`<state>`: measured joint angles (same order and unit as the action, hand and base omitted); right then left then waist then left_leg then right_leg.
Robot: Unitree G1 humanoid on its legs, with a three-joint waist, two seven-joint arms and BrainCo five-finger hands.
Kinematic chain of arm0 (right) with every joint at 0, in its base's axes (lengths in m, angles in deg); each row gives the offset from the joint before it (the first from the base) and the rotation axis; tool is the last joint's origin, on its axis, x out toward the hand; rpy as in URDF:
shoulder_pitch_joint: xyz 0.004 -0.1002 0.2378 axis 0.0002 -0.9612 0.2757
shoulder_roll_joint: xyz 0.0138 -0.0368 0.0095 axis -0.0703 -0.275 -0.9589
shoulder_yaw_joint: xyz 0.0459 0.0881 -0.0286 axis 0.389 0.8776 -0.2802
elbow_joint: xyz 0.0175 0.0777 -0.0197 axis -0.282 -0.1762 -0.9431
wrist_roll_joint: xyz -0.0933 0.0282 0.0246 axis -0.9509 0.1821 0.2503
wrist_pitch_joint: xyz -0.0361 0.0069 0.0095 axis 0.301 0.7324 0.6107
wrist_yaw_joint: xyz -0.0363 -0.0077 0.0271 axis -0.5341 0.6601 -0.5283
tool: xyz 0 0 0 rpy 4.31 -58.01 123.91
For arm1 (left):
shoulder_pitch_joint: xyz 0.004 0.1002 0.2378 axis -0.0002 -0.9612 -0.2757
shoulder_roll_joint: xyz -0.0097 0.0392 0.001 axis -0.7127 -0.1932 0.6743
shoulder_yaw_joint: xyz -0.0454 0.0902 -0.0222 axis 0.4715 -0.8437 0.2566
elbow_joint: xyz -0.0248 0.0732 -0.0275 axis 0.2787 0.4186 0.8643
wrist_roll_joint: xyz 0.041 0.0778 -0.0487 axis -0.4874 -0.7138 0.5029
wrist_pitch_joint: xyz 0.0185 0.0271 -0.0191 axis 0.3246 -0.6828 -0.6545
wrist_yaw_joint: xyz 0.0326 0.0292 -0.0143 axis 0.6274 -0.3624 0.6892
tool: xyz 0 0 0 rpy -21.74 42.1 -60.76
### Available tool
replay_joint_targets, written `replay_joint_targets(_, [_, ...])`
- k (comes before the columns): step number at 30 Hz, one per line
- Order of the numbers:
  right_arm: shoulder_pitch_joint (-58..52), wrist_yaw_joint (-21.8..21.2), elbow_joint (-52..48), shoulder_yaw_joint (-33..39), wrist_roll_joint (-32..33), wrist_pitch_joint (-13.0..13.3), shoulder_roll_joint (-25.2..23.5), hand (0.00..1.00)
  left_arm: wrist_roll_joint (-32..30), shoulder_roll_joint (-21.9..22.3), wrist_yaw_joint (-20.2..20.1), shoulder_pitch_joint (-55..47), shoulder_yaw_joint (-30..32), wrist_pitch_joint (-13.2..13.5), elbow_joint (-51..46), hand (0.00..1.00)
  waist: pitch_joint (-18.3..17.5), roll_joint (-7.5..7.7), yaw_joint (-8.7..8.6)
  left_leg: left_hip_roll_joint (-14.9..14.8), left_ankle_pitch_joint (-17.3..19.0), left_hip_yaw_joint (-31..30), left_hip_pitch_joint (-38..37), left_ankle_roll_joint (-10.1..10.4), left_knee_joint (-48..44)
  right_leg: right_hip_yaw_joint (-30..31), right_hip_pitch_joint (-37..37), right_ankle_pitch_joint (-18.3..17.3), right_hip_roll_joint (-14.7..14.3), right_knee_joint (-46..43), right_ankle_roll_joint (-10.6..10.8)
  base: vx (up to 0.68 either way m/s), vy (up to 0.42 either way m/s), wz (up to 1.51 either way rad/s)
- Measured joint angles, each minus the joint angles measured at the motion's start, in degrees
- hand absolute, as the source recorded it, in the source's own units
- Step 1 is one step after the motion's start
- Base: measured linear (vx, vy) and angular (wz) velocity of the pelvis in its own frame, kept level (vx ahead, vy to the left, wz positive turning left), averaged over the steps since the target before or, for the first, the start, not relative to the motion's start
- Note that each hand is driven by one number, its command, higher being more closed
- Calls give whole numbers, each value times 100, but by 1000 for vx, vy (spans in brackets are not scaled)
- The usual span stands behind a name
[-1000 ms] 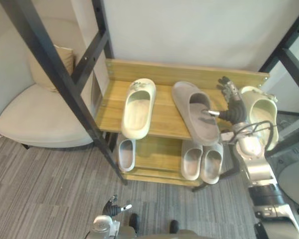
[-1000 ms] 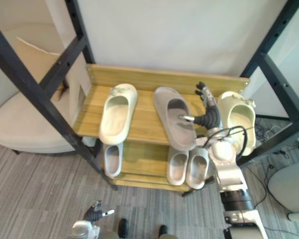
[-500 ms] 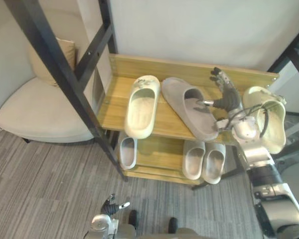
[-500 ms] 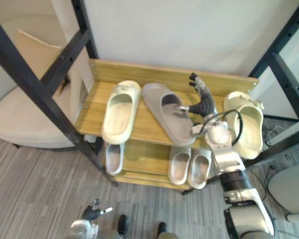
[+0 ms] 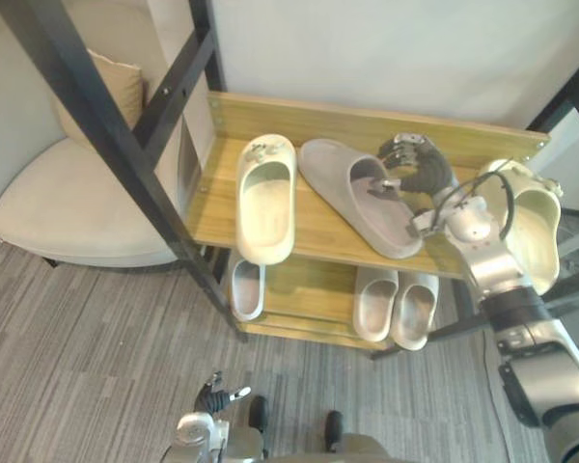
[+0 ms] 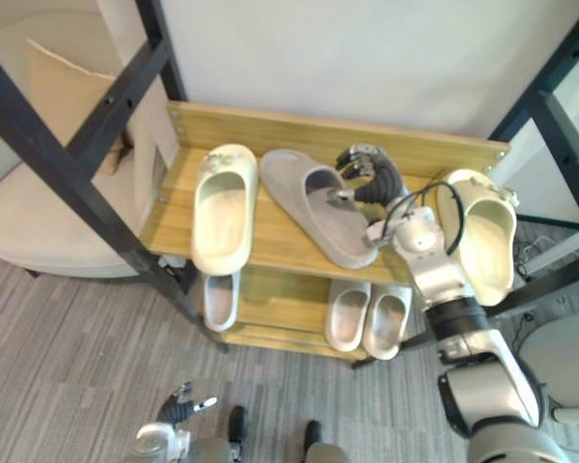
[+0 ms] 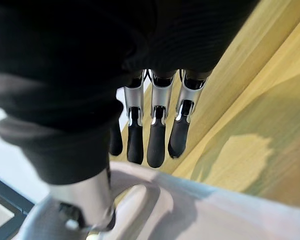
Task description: Organize the slippers on the shoe rack
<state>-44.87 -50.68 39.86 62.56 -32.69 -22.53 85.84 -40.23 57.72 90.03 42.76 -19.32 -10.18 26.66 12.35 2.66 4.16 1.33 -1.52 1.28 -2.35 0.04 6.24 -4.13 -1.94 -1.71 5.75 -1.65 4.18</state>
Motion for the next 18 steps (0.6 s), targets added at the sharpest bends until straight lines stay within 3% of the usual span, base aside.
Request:
replay_joint_targets(12, [20, -35, -54, -11, -3, 3, 75, 100, 2, -8, 2, 44, 4, -4, -12, 0, 76, 27, 7, 4, -23, 33, -21, 6, -32, 22, -15, -1, 6, 17, -1, -17, -9, 0])
replay_joint_targets(18, [-691, 21, -837, 375, -14, 3, 119, 100, -1, 2, 4, 42, 62, -35, -22, 0, 64, 50, 4, 6, -26, 34, -44, 2, -34, 23, -25, 0, 9, 1, 1, 0, 0, 0])
